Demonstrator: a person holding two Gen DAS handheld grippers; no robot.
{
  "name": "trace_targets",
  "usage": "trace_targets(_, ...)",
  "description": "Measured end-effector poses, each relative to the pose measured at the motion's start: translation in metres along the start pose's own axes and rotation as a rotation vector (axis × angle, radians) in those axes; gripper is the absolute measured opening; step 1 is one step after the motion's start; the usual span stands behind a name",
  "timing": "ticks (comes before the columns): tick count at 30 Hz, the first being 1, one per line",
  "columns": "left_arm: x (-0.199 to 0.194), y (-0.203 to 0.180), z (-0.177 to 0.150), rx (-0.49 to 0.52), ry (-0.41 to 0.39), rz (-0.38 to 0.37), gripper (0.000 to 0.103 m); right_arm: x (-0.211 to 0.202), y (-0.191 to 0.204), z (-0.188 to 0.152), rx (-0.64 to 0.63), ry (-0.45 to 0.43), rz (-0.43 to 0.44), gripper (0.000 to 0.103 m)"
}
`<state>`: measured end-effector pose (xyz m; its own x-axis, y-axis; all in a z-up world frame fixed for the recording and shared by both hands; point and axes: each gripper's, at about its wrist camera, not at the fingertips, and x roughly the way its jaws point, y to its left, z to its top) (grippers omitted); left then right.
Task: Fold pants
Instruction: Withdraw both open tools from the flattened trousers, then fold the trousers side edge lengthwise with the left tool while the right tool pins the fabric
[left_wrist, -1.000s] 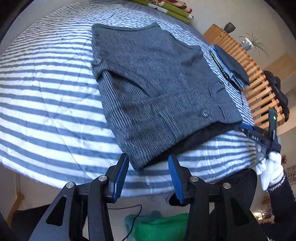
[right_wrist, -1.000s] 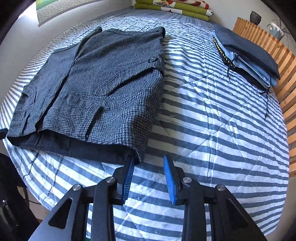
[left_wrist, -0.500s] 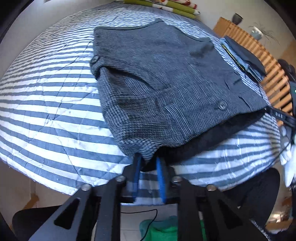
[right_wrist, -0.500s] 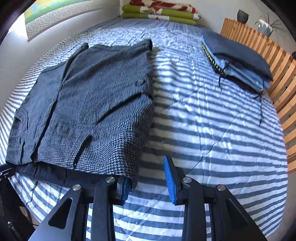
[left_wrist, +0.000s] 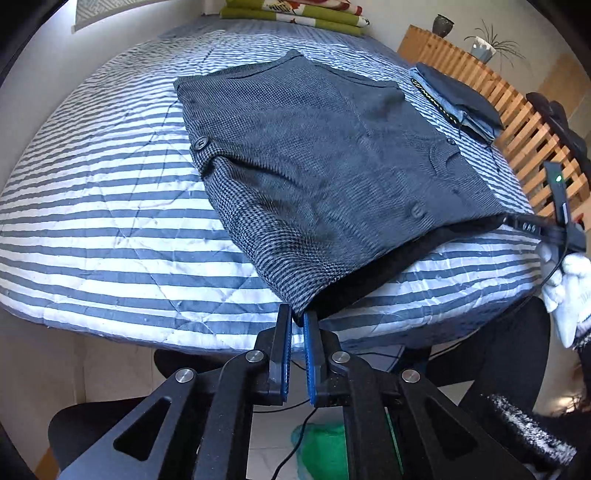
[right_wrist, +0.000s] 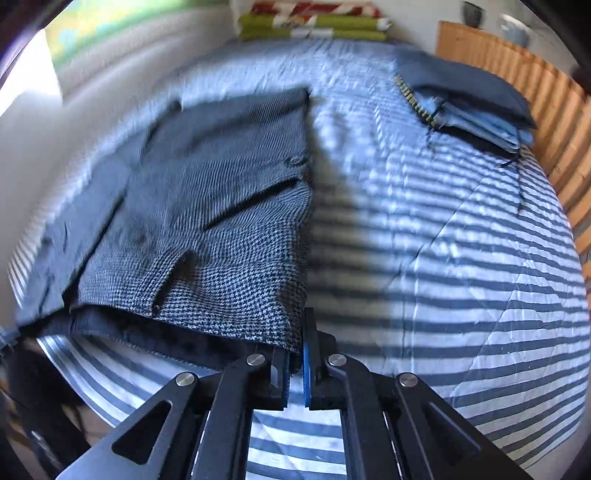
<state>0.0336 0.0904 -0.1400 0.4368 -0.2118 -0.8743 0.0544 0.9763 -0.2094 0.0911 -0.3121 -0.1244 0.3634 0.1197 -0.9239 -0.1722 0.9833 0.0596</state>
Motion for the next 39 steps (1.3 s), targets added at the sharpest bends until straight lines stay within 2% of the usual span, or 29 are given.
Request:
trace_targets(2, -0.006, 0.003, 0.004, -0.011, -0.007, -0.018, 0.010, -0.001, -0.004, -0.004, -0.015, 0.016, 0.007, 0.008)
trace_targets(4, -0.015, 0.008, 0.004, -0.001, -0.012, 0.005, 0.017, -0.016, -0.015, -0.005, -0.022, -0.005, 0.018, 0.029)
trace_targets(5, -0.018, 0.010, 0.006, 0.000, -0.016, 0.007, 0.017, -0.023, -0.021, -0.006, -0.020, -0.017, 0.043, 0.032)
trace_targets(8, -0.027, 0.002, 0.013, 0.001, -0.035, -0.029, 0.017, -0.039, -0.039, -0.005, 0.023, -0.035, 0.114, 0.033)
trace_targets(10, -0.026, -0.020, 0.024, 0.045, -0.063, -0.068, 0.017, -0.044, -0.052, 0.001, 0.082, -0.064, 0.159, 0.033)
trace_targets(12, -0.018, -0.058, 0.038, 0.105, -0.076, -0.131, 0.020, -0.045, -0.061, 0.013, 0.145, -0.084, 0.194, 0.033)
trace_targets(15, 0.002, -0.129, 0.061, 0.210, -0.097, -0.232, 0.037, -0.046, -0.079, 0.030, 0.221, -0.104, 0.267, 0.033)
trace_targets(18, 0.031, -0.199, 0.081, 0.293, -0.075, -0.312, 0.042, -0.049, -0.092, 0.040, 0.253, -0.118, 0.245, 0.033)
trace_targets(22, 0.079, -0.265, 0.099, 0.334, -0.010, -0.308, 0.051, -0.050, -0.112, 0.046, 0.279, -0.132, 0.237, 0.033)
trace_targets(24, 0.102, -0.282, 0.106, 0.331, 0.013, -0.249, 0.052, -0.048, -0.122, 0.046, 0.295, -0.131, 0.233, 0.033)
trace_targets(25, 0.113, -0.289, 0.108, 0.333, 0.024, -0.219, 0.051, -0.046, -0.128, 0.048, 0.303, -0.129, 0.237, 0.033)
trace_targets(26, 0.123, -0.295, 0.109, 0.345, 0.038, -0.193, 0.043, -0.044, -0.132, 0.050, 0.304, -0.125, 0.243, 0.033)
trace_targets(27, 0.133, -0.301, 0.105, 0.347, 0.059, -0.178, 0.012, -0.041, -0.136, 0.053, 0.303, -0.124, 0.246, 0.033)
trace_targets(28, 0.139, -0.302, 0.106, 0.338, 0.078, -0.163, 0.008, -0.039, -0.139, 0.057, 0.301, -0.128, 0.248, 0.033)
trace_targets(32, 0.122, -0.286, 0.109, 0.254, 0.042, -0.267, 0.006, -0.024, -0.145, 0.088, 0.302, -0.131, 0.314, 0.034)
trace_targets(34, 0.102, -0.276, 0.111, 0.219, 0.005, -0.323, 0.006, -0.012, -0.140, 0.110, 0.293, -0.124, 0.368, 0.041)
trace_targets(37, 0.076, -0.258, 0.112, 0.188, -0.036, -0.366, 0.006, 0.015, -0.120, 0.155, 0.255, -0.107, 0.398, 0.050)
trace_targets(39, 0.070, -0.250, 0.112, 0.173, -0.040, -0.377, 0.006, 0.038, -0.104, 0.189, 0.238, -0.084, 0.392, 0.051)
